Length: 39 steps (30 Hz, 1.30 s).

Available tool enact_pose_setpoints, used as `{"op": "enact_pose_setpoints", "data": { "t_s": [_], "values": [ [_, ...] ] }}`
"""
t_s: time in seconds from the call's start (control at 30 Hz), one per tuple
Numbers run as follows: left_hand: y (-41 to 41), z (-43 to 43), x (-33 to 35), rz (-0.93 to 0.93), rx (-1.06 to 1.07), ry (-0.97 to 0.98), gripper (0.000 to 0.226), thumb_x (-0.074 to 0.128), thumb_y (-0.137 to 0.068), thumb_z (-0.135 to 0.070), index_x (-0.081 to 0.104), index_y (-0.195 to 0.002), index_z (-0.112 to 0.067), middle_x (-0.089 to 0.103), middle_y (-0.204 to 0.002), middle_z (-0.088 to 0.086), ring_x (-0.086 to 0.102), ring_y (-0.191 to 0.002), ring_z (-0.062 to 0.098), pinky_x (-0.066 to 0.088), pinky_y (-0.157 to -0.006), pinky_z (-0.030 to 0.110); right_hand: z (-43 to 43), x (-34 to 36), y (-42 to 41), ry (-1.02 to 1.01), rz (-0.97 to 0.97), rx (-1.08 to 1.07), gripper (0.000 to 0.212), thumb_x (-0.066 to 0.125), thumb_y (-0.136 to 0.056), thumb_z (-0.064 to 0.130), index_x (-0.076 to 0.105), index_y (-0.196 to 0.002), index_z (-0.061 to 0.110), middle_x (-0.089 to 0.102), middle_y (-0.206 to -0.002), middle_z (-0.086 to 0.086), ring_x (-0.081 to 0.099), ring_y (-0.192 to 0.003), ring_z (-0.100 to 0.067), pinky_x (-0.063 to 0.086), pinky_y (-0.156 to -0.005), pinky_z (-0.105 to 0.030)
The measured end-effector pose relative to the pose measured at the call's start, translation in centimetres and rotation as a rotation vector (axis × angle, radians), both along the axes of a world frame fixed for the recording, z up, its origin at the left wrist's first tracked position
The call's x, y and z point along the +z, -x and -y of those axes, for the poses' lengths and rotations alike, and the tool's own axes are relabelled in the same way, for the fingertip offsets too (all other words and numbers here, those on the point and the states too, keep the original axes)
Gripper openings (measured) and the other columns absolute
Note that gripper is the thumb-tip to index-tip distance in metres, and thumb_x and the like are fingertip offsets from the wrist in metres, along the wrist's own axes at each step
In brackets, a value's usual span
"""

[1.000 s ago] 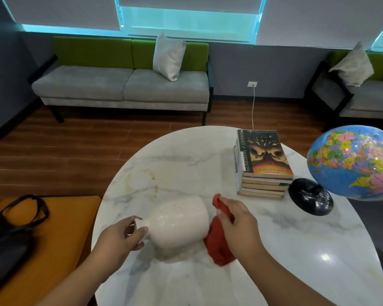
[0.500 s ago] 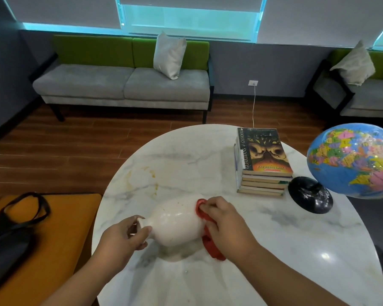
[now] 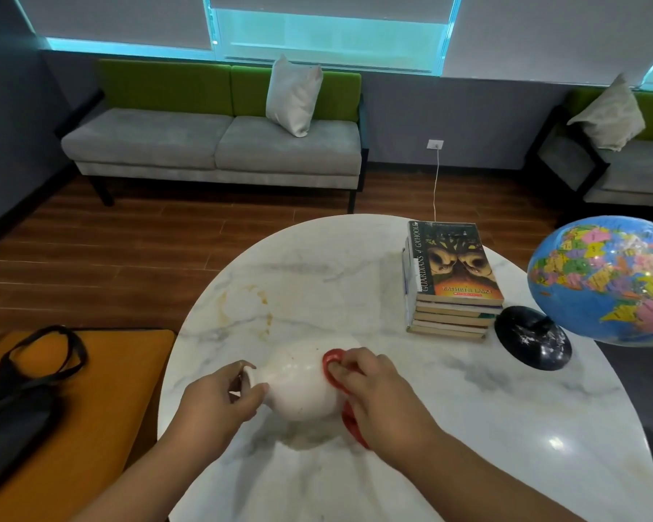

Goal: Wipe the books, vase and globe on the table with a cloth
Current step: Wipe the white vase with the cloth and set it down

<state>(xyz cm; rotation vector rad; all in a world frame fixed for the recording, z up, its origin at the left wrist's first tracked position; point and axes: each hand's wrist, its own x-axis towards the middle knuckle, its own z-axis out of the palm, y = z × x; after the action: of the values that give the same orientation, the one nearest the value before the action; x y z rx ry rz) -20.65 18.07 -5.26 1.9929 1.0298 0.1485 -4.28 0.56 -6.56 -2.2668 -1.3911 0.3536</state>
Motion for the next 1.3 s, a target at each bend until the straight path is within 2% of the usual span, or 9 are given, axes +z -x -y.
{"op": "enact_pose_setpoints", "data": {
  "t_s": [0.1,0.27,0.4,0.57,0.67,0.83,1.0,1.17,1.3],
  "values": [
    [-0.2,-0.1,0.0,-0.027,-0.021,-0.017,0.026,0.064,-0.088,-0.036,0.061,-0.112,-0.026,0.069,-0.094,-0.007,0.071,-0.073,0.01,0.049,-0.068,0.021,-0.1,-0.3,-1.5,0.017,-0.107,-0.123,0.057,0.021,-0.086,0.057,0.045,-0.135,0.043,0.042,-0.128,0.009,0.041,-0.1,-0.006,0.036,-0.105,-0.023],
    [-0.3,-0.2,-0.2,-0.027,-0.039,-0.08,0.029,0.067,-0.085,-0.037,0.063,-0.111,-0.027,0.066,-0.085,-0.01,0.069,-0.077,0.011,0.046,-0.066,0.017,-0.4,0.6,-1.4,0.03,-0.017,-0.048,0.047,0.043,-0.095,0.021,0.042,-0.141,0.035,0.038,-0.133,0.009,0.04,-0.115,-0.016,0.034,-0.108,-0.025],
    [-0.4,-0.1,0.0,-0.019,-0.051,-0.093,0.028,0.068,-0.083,-0.038,0.063,-0.11,-0.028,0.065,-0.082,-0.011,0.068,-0.077,0.01,0.047,-0.067,0.017,-0.6,-0.2,-1.9,0.01,-0.112,-0.081,0.056,0.022,-0.085,0.053,0.045,-0.134,0.043,0.042,-0.125,0.01,0.044,-0.108,-0.009,0.035,-0.106,-0.023],
    [-0.7,0.1,0.4,-0.014,-0.053,-0.133,0.027,0.067,-0.084,-0.039,0.061,-0.109,-0.03,0.064,-0.08,-0.013,0.065,-0.072,0.008,0.042,-0.06,0.011,-1.1,-0.8,-2.5,0.016,-0.128,-0.169,0.027,0.037,-0.096,0.042,0.05,-0.12,0.037,0.047,-0.113,0.006,0.053,-0.099,-0.012,0.042,-0.094,-0.022],
    [-0.7,0.2,0.6,-0.01,-0.055,-0.132,0.029,0.068,-0.084,-0.038,0.062,-0.111,-0.029,0.064,-0.083,-0.014,0.064,-0.073,0.006,0.043,-0.061,0.011,-0.6,0.1,-1.4,0.021,-0.175,-0.045,0.033,0.041,-0.096,0.033,0.049,-0.128,0.038,0.045,-0.119,0.009,0.049,-0.104,-0.008,0.037,-0.097,-0.016],
    [-1.1,0.7,0.9,-0.013,-0.065,-0.176,0.037,0.067,-0.084,-0.041,0.059,-0.117,-0.029,0.063,-0.087,-0.012,0.061,-0.075,0.006,0.043,-0.064,0.012,-1.0,-0.4,-3.5,0.061,-0.088,-0.236,0.031,0.041,-0.098,0.034,0.053,-0.126,0.033,0.047,-0.116,0.009,0.053,-0.104,-0.015,0.041,-0.09,-0.02],
    [-1.1,0.7,1.1,0.005,-0.074,-0.161,0.036,0.069,-0.083,-0.037,0.06,-0.117,-0.028,0.063,-0.088,-0.012,0.063,-0.075,0.006,0.045,-0.066,0.01,-1.1,1.2,-1.5,-0.024,-0.156,-0.013,0.034,0.049,-0.095,0.018,0.057,-0.126,0.029,0.043,-0.113,0.015,0.047,-0.098,-0.003,0.03,-0.085,-0.002],
    [-1.0,0.8,1.1,0.015,-0.078,-0.153,0.036,0.07,-0.082,-0.038,0.061,-0.115,-0.029,0.064,-0.09,-0.013,0.063,-0.075,0.002,0.045,-0.062,0.008,-0.9,1.3,-3.6,-0.02,-0.142,-0.24,0.027,0.057,-0.088,0.011,0.058,-0.111,0.026,0.053,-0.112,0.008,0.056,-0.102,-0.015,0.042,-0.087,-0.022],
    [-1.0,0.6,1.1,0.01,-0.066,-0.147,0.037,0.07,-0.082,-0.038,0.06,-0.117,-0.029,0.064,-0.092,-0.011,0.062,-0.075,0.002,0.043,-0.062,0.007,-0.9,0.8,-3.0,-0.007,-0.081,-0.181,0.05,0.051,-0.093,0.016,0.042,-0.14,0.031,0.037,-0.133,0.011,0.051,-0.113,-0.012,0.041,-0.095,-0.021]
  ]
}}
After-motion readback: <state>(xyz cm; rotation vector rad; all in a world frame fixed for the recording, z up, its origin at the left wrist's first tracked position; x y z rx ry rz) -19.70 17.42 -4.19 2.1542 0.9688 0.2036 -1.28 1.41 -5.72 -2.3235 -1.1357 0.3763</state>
